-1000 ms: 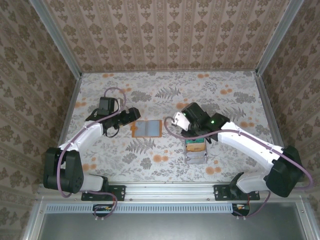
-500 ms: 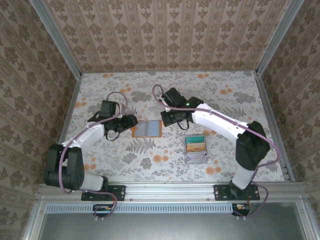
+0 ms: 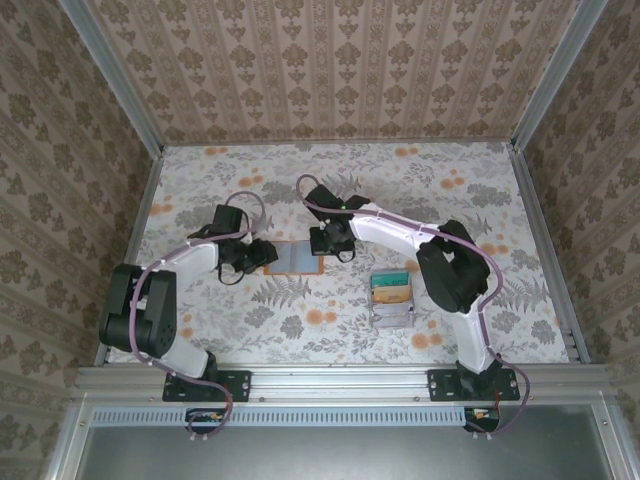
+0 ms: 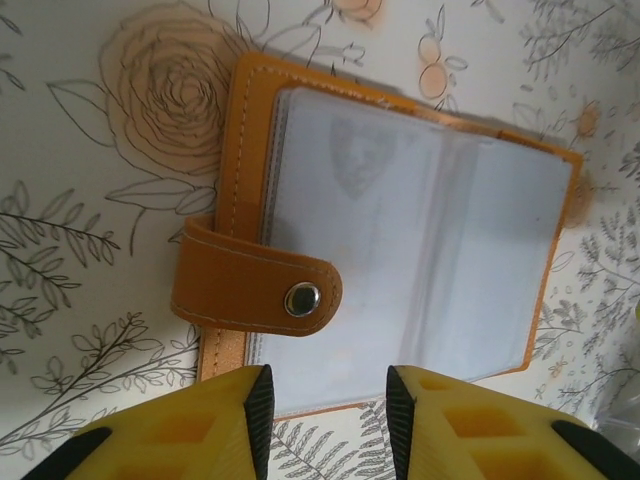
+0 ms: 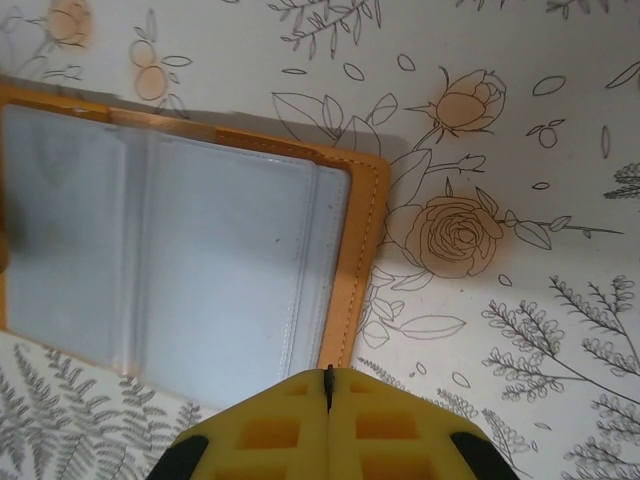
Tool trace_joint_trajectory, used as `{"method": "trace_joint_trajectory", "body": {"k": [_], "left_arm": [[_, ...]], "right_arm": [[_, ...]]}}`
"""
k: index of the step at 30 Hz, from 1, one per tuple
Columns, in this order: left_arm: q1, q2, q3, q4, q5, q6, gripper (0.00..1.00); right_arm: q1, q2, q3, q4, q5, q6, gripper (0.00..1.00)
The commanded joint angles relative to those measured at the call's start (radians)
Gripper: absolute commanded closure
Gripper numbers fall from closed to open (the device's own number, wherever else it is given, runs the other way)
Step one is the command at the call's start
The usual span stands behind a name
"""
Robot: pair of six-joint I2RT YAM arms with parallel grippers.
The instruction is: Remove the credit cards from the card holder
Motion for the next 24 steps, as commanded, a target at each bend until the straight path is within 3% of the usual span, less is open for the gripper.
{"method": "trace_joint_trajectory", "body": {"k": [1,13,24], "left_arm": [[-0.011,0.030,0.030,-0.013,0.004,0.027,0.63],[-0.037,0.084,0.050,-0.023,-0.042,0.033,0.64],[-0.035,0.010,0.032,-0.018,-0.095,0.025,0.63]], "right_arm": [[-0.003,0.040,0.033,-0.017,0.004,0.044,1.00],[-0.006,0.087,0.017,0.003,-0.008,0.061,1.00],[-0.006,0.077,-0.001,0.010,0.002,0.069,1.00]]}}
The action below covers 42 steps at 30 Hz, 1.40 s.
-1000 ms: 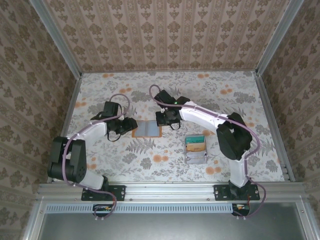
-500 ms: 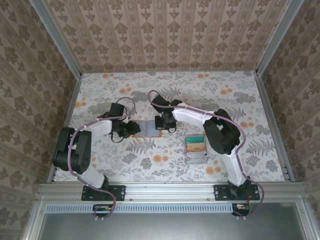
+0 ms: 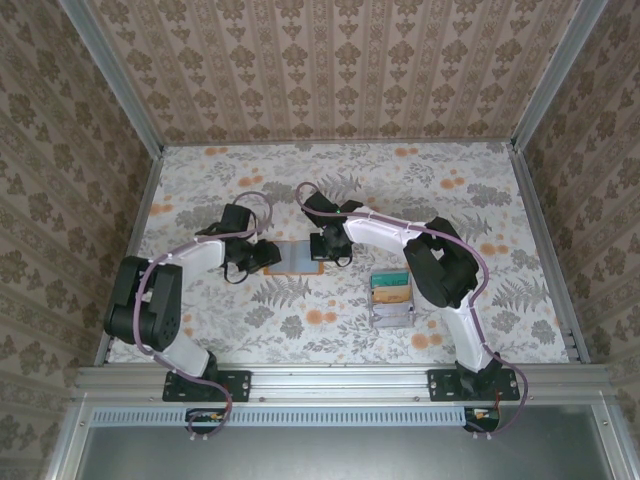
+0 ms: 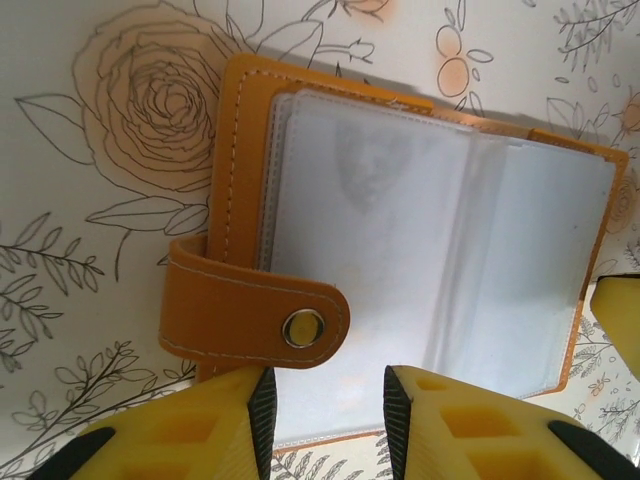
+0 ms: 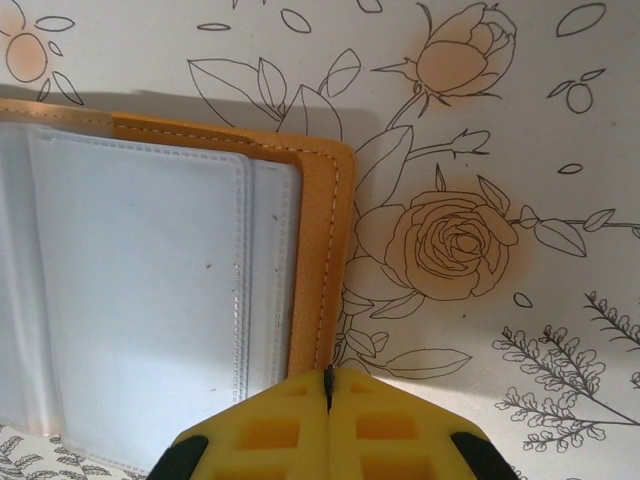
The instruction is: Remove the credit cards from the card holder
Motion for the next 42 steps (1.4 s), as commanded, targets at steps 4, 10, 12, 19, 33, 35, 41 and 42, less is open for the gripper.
{"method": "trace_joint_trajectory", "body": {"k": [4,10,12,19,33,35,41,42], "left_arm": [[0.003,-0.009,-0.001,-0.007,-0.015,0.015,0.63],[0.001,0.020,-0.013,0.007,0.004,0.016,0.63],[0.000,0.030,-0.012,0.007,0.009,0.016,0.63],[-0.008,0.061,-0.008,-0.001,0.007,0.012,0.64],[-0.041,0.045,-0.003,0.074,0.113,0.008,0.51],[-0.043,0.047,-0.001,0.085,0.127,0.007,0.50],[-0.055,0.056,0.003,0.113,0.157,-0.001,0.46],[-0.056,0.059,0.005,0.116,0.160,-0.002,0.46]], "right_arm": [[-0.006,0.007,-0.008,0.003,0.001,0.025,1.00],[-0.005,0.015,-0.007,0.005,-0.013,0.029,1.00],[-0.005,0.016,-0.004,0.004,-0.014,0.029,1.00],[-0.002,0.017,-0.005,0.006,-0.019,0.031,1.00],[0.001,0.026,-0.002,0.010,-0.031,0.034,1.00],[0.002,0.027,-0.001,0.009,-0.032,0.035,1.00],[0.000,0.029,-0.002,0.010,-0.033,0.036,1.00],[0.000,0.029,-0.001,0.009,-0.033,0.036,1.00]]}}
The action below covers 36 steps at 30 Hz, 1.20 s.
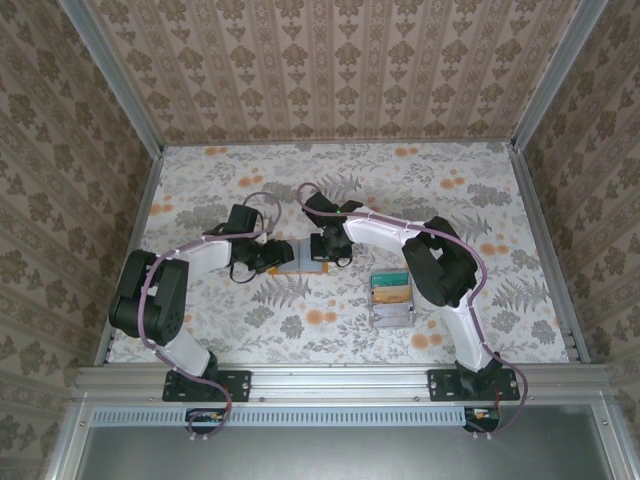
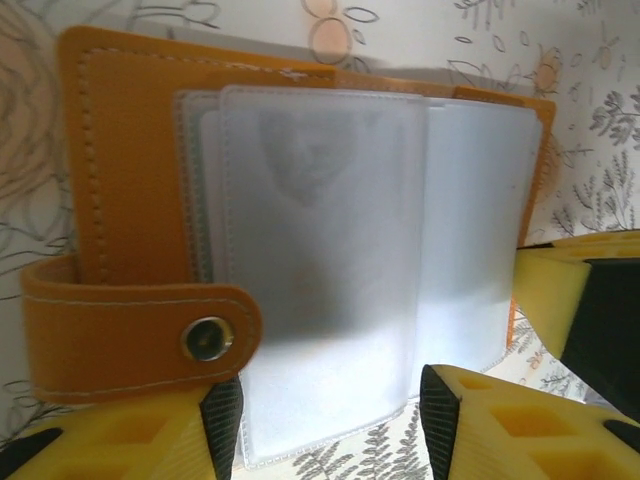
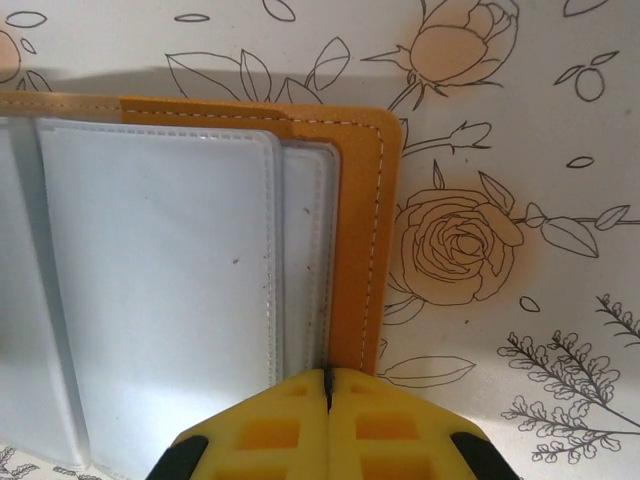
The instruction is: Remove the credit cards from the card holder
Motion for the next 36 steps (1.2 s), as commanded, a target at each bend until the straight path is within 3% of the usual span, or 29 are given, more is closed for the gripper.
{"method": "trace_joint_trajectory", "body": {"k": [1,14,30,36], "left_arm": [[-0.014,0.015,0.011,0.033,0.048,-0.002,0.45],[-0.035,0.044,0.041,0.048,0.069,-0.012,0.45],[-0.075,0.084,0.104,0.066,0.103,-0.022,0.47],[-0.083,0.073,0.116,0.042,0.067,-0.016,0.47]], "right_arm": [[0.001,0.018,0.000,0.005,-0.014,0.017,1.00],[0.000,0.019,0.003,0.006,-0.012,0.019,1.00],[-0.046,-0.094,-0.084,0.069,0.052,0.054,1.00],[-0.053,-0.081,-0.085,0.074,0.020,0.050,1.00]]}}
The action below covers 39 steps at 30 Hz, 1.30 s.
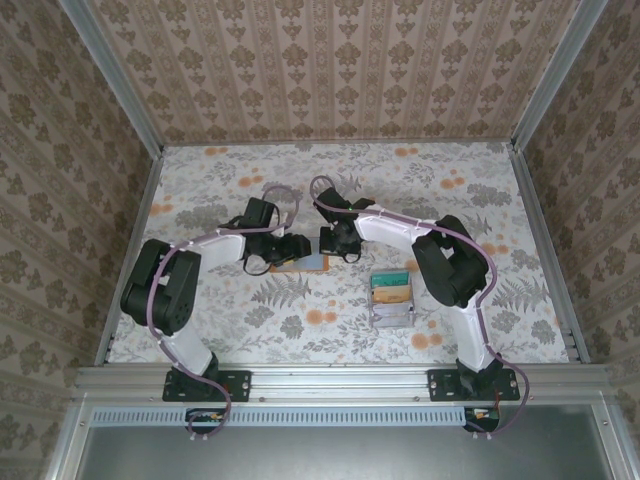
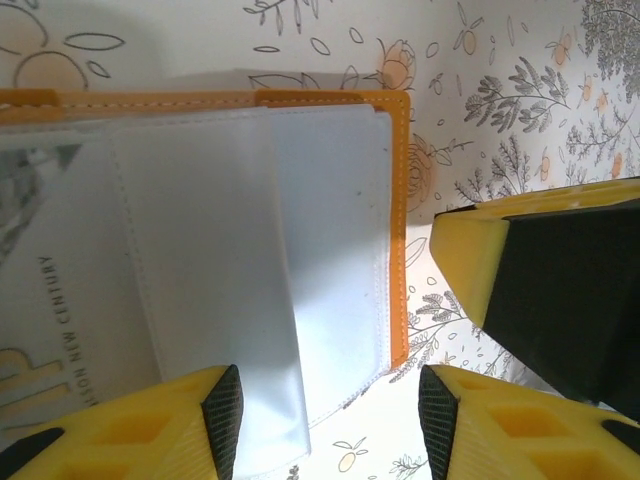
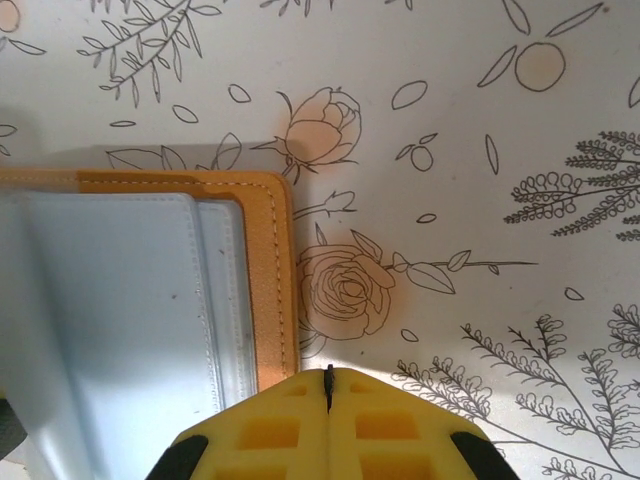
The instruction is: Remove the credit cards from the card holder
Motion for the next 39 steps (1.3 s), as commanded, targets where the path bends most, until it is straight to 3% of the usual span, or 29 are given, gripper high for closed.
{"method": "trace_joint_trajectory", "body": {"k": [1,10,16,39], "left_arm": [[0.002,-0.020,0.026,-0.026,-0.028,0.004,0.47],[0.075,-0.120,-0.026,-0.095,-0.110,0.025,0.47],[0.117,-0.108,-0.052,-0.134,-0.135,0.043,0.47],[0.080,-0.014,-0.040,-0.119,-0.087,0.046,0.48]], "right_arm": [[-0.002,-0.014,-0.004,0.003,-0.016,0.016,1.00],[0.001,0.022,0.008,0.017,-0.053,0.017,1.00],[0.002,0.028,0.012,0.014,-0.058,0.016,1.00],[0.008,0.034,0.012,0.015,-0.064,0.020,1.00]]}}
